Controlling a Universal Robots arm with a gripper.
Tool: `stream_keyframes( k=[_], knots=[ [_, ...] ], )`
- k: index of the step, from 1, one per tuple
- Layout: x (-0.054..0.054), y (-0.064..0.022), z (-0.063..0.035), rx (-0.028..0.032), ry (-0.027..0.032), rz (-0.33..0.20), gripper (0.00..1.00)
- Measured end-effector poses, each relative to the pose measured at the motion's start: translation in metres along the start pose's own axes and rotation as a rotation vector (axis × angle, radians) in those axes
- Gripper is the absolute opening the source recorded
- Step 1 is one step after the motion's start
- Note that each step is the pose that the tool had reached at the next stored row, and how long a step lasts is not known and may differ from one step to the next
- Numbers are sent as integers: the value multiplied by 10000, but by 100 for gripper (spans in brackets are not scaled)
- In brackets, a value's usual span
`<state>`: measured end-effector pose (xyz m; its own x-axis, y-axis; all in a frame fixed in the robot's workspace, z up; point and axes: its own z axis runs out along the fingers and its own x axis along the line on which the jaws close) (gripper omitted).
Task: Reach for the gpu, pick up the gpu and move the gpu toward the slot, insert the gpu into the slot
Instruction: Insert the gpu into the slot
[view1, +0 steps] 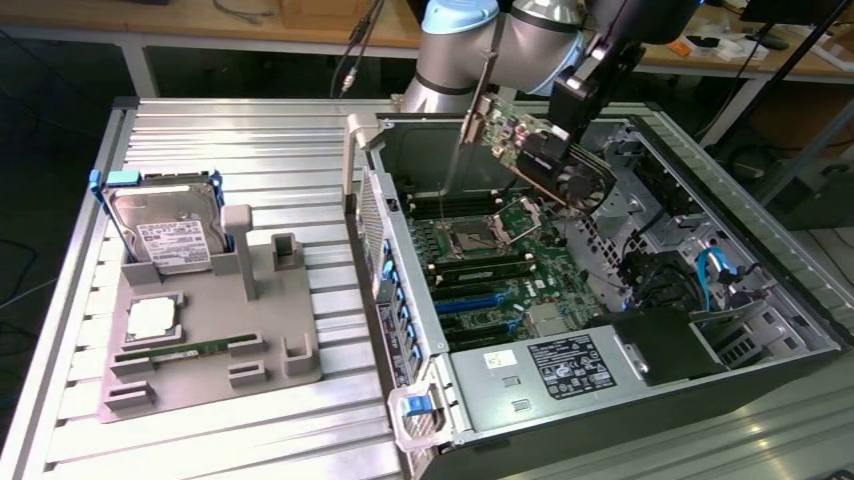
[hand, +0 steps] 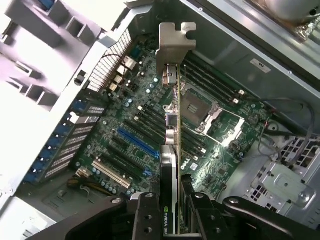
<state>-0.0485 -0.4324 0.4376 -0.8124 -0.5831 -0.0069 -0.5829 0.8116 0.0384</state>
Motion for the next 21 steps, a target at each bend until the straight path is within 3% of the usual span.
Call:
stream_keyframes(
  k=[21],
  knots=[
    [1, -3, 70, -28, 151, -3947, 27]
  ],
)
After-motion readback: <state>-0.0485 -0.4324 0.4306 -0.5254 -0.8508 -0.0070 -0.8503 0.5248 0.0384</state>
